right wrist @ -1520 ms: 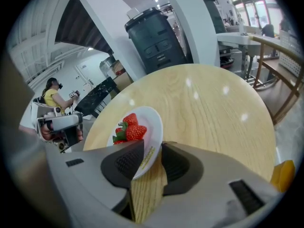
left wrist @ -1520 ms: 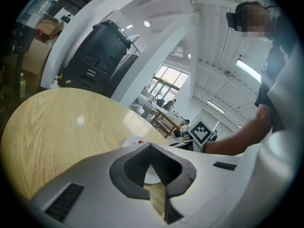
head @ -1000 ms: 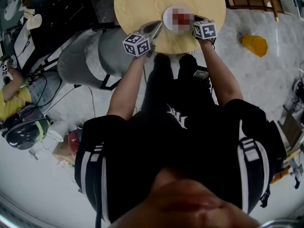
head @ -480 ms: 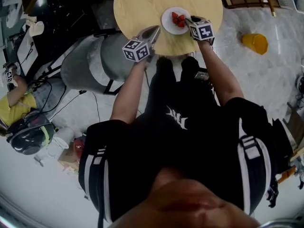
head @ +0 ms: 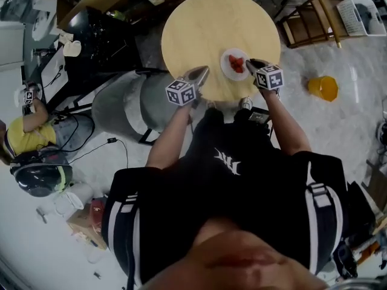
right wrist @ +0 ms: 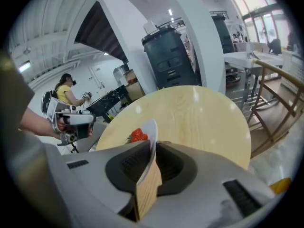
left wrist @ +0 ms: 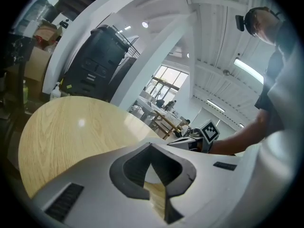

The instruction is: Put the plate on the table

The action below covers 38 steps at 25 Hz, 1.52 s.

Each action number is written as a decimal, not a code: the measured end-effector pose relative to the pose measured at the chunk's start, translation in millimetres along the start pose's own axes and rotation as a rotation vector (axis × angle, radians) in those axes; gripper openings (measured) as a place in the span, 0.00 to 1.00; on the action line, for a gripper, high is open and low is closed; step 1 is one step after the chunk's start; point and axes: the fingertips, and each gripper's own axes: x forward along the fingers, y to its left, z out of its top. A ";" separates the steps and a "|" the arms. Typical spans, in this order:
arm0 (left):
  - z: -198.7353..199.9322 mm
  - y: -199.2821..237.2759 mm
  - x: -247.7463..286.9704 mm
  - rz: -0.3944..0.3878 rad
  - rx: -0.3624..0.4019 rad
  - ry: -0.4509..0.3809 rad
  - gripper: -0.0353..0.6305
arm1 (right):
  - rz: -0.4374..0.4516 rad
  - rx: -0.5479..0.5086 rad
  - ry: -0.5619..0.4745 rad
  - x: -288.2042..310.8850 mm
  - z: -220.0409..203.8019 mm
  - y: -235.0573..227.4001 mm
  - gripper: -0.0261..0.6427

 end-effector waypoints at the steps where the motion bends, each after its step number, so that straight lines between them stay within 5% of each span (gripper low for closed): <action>1: 1.4 -2.2 -3.0 0.003 -0.004 -0.003 0.06 | 0.009 0.014 0.002 -1.7 -3.8 -0.2 0.09; 3: -4.4 -5.8 -11.8 0.012 -0.021 0.005 0.06 | 0.044 0.057 0.006 7.8 -14.4 4.2 0.08; 7: 15.5 -7.9 20.5 -0.034 0.060 0.026 0.06 | 0.029 0.048 0.012 28.2 -2.7 -3.5 0.11; 19: -22.6 -5.6 19.6 -0.028 -0.012 0.062 0.06 | -0.087 -0.127 0.107 48.6 -25.5 -7.5 0.16; 32: -13.4 -0.3 11.7 -0.022 -0.001 0.035 0.06 | -0.143 -0.205 0.029 53.4 -11.7 -4.7 0.13; 35: -0.1 6.0 9.1 -0.016 0.011 0.014 0.06 | -0.059 -0.180 -0.135 41.5 33.7 6.4 0.13; 38: 14.4 -0.1 -0.7 -0.023 0.017 -0.020 0.06 | 0.172 -0.149 -0.316 3.5 77.7 45.6 0.04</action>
